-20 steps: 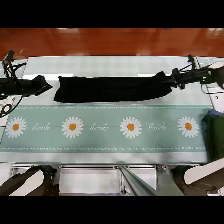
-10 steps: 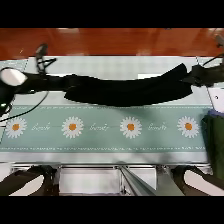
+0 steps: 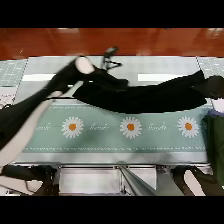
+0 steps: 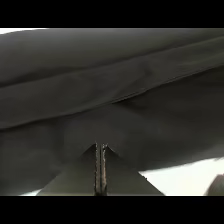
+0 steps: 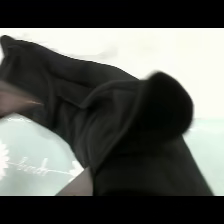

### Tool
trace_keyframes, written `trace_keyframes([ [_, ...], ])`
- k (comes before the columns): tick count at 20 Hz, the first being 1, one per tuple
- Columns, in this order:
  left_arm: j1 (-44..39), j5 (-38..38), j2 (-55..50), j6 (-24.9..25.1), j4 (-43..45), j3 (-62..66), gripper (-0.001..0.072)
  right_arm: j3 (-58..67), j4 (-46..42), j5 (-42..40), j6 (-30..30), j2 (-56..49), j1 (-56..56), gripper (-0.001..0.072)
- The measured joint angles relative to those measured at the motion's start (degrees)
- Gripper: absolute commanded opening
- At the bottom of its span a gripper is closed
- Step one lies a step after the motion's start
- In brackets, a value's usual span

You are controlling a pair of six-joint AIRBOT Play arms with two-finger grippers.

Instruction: Fold the shirts.

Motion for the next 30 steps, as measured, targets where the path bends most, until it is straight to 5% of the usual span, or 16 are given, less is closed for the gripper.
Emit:
trace_keyframes([
  [8, -13.90, -4.44, -15.87, -4.79, -0.63, 14.14, 0.0019, -0.46, 2.25, 2.23, 1.46, 4.20, 0.07, 0.0023],
  [12, -13.84, -6.38, -17.07, -4.74, -1.07, 16.17, 0.0019, -0.46, 2.54, 2.38, 1.51, 4.44, 0.07, 0.0023],
  [19, 3.85, -11.50, -2.99, -3.78, 3.63, 8.33, 0.0019, -0.42, 3.41, -3.48, 1.88, -2.27, 10.23, 0.0023],
  [25, 24.41, -7.69, 22.56, -1.25, 7.34, -13.68, 0.0019, 3.87, 9.05, -20.02, -0.55, -23.17, 27.69, 0.0023],
  [30, 35.45, -6.56, 36.50, 0.20, 8.02, -26.47, 0.0019, 14.01, 15.08, -26.12, -3.28, -42.23, 36.33, 0.0023],
])
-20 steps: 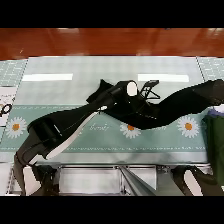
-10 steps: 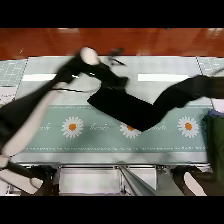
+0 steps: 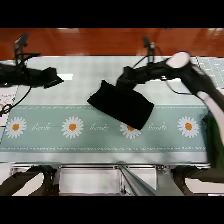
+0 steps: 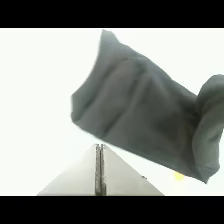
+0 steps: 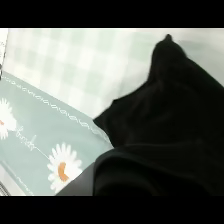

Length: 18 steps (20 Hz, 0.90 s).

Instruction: Fold the shirts.

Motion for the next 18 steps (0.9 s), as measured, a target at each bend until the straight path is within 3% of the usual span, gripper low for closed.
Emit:
trace_keyframes([
  [6, 2.73, 1.09, 4.76, 0.66, -0.22, -7.13, 0.0019, 8.72, 3.74, -3.39, -0.92, -13.73, 5.35, 0.0024],
  [7, 2.84, 1.49, 4.98, 0.68, -0.52, -7.89, 0.0019, 9.27, 4.02, -3.78, -0.92, -14.95, 5.75, 0.0063],
  [8, 2.89, 1.49, 5.14, 0.74, -0.59, -8.50, 0.0019, 9.64, 4.17, -4.24, -0.90, -15.89, 6.01, 0.0284],
  [9, 2.95, 1.57, 5.27, 0.83, -0.68, -9.05, 0.0019, 9.88, 4.31, -4.44, -0.90, -16.48, 6.21, 0.0411],
  [13, 3.23, 2.73, 5.44, 0.90, -0.81, -10.25, 0.0019, 10.40, 4.59, -0.46, -0.42, -16.37, 4.50, 0.0408],
  [16, 4.74, 2.97, 5.46, 1.03, -0.59, -10.51, 0.0019, 10.51, 2.80, 9.99, 0.33, -11.58, -2.12, 0.0408],
  [18, 6.38, 2.10, 5.60, 1.05, -0.46, -10.62, 0.0019, 10.36, -3.69, 17.84, 1.79, -5.44, -8.15, 0.0408],
])
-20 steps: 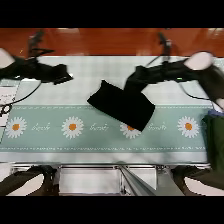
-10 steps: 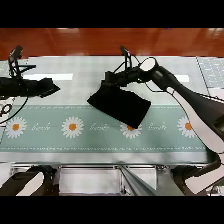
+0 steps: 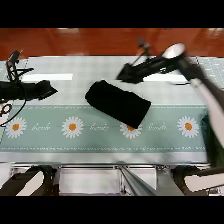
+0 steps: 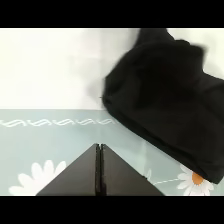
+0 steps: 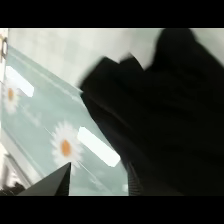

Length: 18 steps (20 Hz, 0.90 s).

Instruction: Fold the shirts.

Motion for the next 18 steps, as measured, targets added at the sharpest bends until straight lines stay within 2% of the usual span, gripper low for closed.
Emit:
trace_keyframes([
  [3, 1.53, -1.53, 1.31, -0.02, 0.04, -0.57, 0.0019, -4.26, -17.66, 8.04, 2.62, 13.00, -9.51, 0.0408],
  [5, 1.44, -1.73, 3.41, -0.02, -0.72, -2.10, 0.0019, -13.03, -28.44, 7.15, 5.53, 23.41, -16.17, 0.0414],
  [7, 0.35, -1.29, 6.03, -0.02, -1.29, -4.59, 0.0019, -26.32, -31.54, 2.51, 7.78, 32.81, -22.38, 0.0416],
  [9, -1.38, -0.68, 8.31, -0.04, -1.60, -7.43, 0.0019, -40.41, -26.32, -3.52, 7.21, 38.66, -26.77, 0.0415],
  [12, -4.22, 0.33, 9.99, -0.20, -1.86, -10.78, 0.0019, -56.72, -9.14, -11.58, 1.05, 39.54, -29.62, 0.0413],
  [15, -6.29, 2.08, 10.58, -0.22, -2.01, -12.46, 0.0020, -62.95, 5.33, -15.91, -6.21, 33.31, -29.66, 0.0413],
  [18, -7.28, 4.46, 10.84, -0.26, -2.40, -13.09, 0.0019, -62.69, 12.61, -17.29, -10.38, 23.69, -25.09, 0.0413],
])
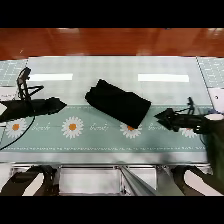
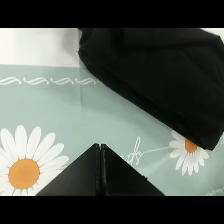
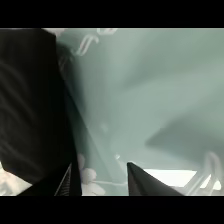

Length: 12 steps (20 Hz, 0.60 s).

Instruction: Fold the shirts.

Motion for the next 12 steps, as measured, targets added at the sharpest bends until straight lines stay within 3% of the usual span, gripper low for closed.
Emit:
trace_keyframes([
  [6, -0.57, 2.03, 0.07, 0.00, -0.52, -0.39, 0.0019, 8.44, 8.76, -2.64, -2.38, -12.68, 12.79, 0.0404],
  [7, -0.57, 2.10, 0.07, 0.00, -0.52, -0.39, 0.0019, 10.32, 9.27, -3.37, -2.23, -13.97, 14.64, 0.0363],
  [9, -0.61, 2.29, 0.07, 0.00, -0.61, -0.39, 0.0019, 14.16, 9.18, -5.53, -1.66, -16.22, 17.84, 0.0023],
  [12, -0.61, 2.73, 0.07, 0.00, -0.68, -0.39, 0.0019, 20.92, 9.09, -4.90, -1.27, -18.01, 21.68, 0.0022],
])
